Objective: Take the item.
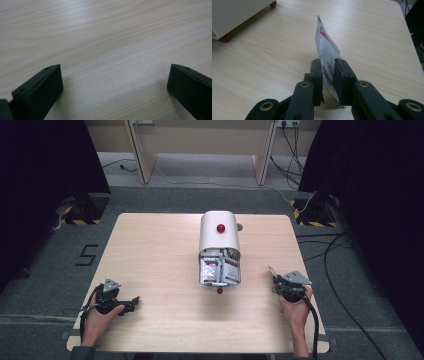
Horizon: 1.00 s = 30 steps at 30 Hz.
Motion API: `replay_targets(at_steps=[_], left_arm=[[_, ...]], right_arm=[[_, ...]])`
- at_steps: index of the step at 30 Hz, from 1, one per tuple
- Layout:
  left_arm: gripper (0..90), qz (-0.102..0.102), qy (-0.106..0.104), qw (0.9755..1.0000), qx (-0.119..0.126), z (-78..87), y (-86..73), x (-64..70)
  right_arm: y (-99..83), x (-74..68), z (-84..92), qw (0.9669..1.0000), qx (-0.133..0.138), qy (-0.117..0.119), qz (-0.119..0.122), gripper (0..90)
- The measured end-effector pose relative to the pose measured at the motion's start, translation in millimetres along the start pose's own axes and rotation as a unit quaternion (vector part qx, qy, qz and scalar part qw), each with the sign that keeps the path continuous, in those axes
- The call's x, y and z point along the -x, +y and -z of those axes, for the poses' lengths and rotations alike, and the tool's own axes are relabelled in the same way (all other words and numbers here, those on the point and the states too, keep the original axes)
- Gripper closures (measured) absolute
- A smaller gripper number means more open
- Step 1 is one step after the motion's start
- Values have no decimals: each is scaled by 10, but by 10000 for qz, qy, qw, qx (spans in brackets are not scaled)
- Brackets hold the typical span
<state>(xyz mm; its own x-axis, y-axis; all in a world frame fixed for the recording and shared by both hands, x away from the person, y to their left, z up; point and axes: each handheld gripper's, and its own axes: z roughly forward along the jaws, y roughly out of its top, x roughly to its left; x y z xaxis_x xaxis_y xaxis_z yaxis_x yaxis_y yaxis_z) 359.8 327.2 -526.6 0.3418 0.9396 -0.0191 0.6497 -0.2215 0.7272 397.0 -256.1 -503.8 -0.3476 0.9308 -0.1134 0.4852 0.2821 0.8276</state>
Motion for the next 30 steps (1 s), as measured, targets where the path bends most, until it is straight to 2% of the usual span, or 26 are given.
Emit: replay_targets(at_steps=[6,9,13,24,30], left_arm=[[0,0,0,10000,0,0,0,0],[0,-2,0,10000,-1,0,0,0],[0,-2,0,10000,-1,0,0,0],[0,-3,-1,10000,-1,0,0,0],[0,-2,-2,10000,1,0,0,0]], right_arm=[[-4,-12,-34,9997,-63,119,-220,688],[-15,-11,-60,9986,-128,199,-477,606],[-9,-10,-67,9979,-129,263,-581,566],[7,-32,-76,9960,-162,411,-782,411],[31,-53,-38,9961,-108,431,-767,389]])
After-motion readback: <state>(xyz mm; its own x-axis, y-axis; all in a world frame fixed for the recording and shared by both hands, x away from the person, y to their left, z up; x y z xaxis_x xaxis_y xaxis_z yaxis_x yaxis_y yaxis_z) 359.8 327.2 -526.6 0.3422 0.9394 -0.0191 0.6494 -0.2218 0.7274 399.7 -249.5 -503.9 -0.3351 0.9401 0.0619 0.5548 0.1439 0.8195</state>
